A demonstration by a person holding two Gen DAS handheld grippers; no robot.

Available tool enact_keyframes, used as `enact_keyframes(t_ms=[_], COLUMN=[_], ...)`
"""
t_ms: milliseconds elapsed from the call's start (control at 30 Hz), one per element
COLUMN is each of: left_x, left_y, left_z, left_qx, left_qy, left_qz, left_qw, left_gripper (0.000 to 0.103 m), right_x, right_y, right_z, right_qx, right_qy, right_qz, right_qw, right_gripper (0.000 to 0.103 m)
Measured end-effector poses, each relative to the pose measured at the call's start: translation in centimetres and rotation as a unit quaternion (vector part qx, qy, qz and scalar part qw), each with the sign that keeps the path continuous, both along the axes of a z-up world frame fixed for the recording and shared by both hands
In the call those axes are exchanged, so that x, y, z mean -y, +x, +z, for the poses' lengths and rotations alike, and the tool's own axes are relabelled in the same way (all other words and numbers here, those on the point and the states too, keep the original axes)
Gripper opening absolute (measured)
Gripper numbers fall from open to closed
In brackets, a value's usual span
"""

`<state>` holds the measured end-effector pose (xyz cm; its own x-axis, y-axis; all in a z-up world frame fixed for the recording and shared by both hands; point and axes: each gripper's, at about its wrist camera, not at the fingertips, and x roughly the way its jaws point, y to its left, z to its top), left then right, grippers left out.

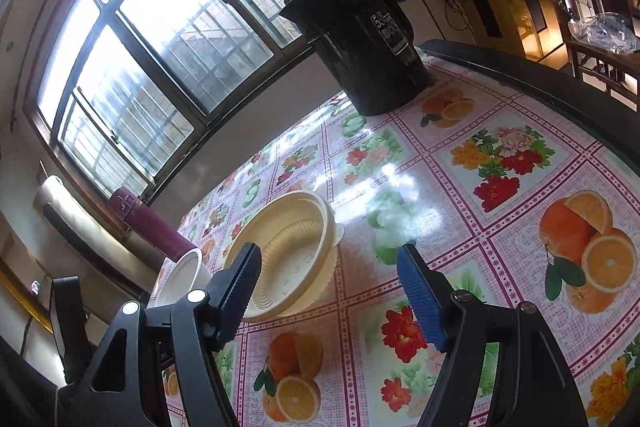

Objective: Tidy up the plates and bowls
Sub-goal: 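Move the left gripper toward the beige ribbed bowl, then close the left gripper on the beige ribbed bowl's rim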

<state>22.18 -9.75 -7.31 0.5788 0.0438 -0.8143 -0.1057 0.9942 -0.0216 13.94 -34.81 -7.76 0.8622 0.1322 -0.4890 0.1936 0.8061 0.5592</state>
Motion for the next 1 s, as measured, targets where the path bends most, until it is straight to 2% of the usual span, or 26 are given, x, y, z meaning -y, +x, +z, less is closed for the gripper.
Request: enact_keyframes(t_ms=[100,200,300,467,733,1000], left_x=[0.1,0.3,0.7,1.4,1.8,2.3], left_y=[0.7,1.4,2.1,3.5,4.2,3.9], left_z=[-0.1,0.7,1.2,0.6,-1.1,-0.8], left_qx=[-0.007,0.003,0.017,0.013,-0.013,-0.004], left_qy=[-0.019,-0.039,-0.032,-0.023,-0.04,-0.068], left_qz=[0.007,0.015,0.024,0.021,-0.018,-0.05], left_qw=[0.9998,0.9991,0.9991,0.9994,0.999,0.9964], left_gripper=[0.074,0.074,0.074,0.074,0.074,0.074], right_x=[0.3,0.5,0.6,0.7,0.0,-0.7], right_y=[0.8,1.5,2.0,2.7,4.2,4.5], right_z=[-0.6,-1.1,-1.2,-1.3,-2.0,-2.1], right_qx=[0.001,0.007,0.015,0.014,-0.002,-0.009], right_qy=[0.006,0.006,0.011,0.021,0.038,0.026], right_qz=[-0.004,-0.01,-0.012,-0.004,0.021,0.022], right_qw=[1.0,1.0,1.0,1.0,0.999,0.999], right_gripper=[0.073,0.073,0.073,0.073,0.073,0.07])
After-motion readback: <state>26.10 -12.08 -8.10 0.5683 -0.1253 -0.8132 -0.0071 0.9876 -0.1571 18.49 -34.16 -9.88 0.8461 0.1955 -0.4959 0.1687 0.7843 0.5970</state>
